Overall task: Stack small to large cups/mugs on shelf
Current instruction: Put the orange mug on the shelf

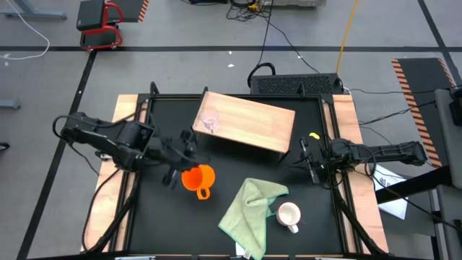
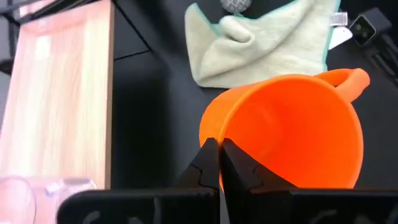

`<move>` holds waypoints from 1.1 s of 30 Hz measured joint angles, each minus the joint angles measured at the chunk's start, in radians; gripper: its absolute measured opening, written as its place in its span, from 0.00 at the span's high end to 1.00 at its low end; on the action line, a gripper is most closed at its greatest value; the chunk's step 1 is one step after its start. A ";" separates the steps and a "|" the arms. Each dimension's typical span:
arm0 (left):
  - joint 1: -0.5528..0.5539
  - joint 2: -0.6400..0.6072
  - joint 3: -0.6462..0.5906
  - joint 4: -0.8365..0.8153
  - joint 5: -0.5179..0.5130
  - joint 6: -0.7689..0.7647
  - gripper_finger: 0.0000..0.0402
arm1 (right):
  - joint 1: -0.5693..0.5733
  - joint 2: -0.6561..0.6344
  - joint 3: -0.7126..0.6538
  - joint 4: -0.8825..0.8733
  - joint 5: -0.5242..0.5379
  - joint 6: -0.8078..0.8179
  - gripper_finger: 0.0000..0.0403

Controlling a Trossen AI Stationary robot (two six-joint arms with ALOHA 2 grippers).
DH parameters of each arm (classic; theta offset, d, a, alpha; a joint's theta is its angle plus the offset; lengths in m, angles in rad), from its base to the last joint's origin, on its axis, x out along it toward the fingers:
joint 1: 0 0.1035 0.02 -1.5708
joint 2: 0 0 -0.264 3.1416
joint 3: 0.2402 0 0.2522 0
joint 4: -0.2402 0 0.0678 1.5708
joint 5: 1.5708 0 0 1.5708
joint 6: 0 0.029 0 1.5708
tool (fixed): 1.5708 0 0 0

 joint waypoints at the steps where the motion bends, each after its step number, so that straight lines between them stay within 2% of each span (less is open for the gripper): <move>1: 0.019 -0.003 0.000 -0.009 0.018 0.000 1.00 | 0.000 0.000 0.000 0.000 0.000 0.000 1.00; 5: 0.100 0.002 -0.001 -0.092 0.078 -0.004 1.00 | 0.000 0.000 0.000 0.004 0.000 0.000 1.00; 13: 0.206 0.010 -0.001 -0.147 0.175 0.017 1.00 | 0.000 0.000 0.000 0.008 0.000 -0.001 1.00; 28: 0.219 0.023 -0.001 -0.115 0.168 0.057 1.00 | 0.000 0.000 0.000 0.008 0.000 -0.002 1.00; 33: 0.270 0.052 0.003 -0.075 0.238 0.099 1.00 | 0.000 0.000 0.000 0.007 0.000 -0.004 1.00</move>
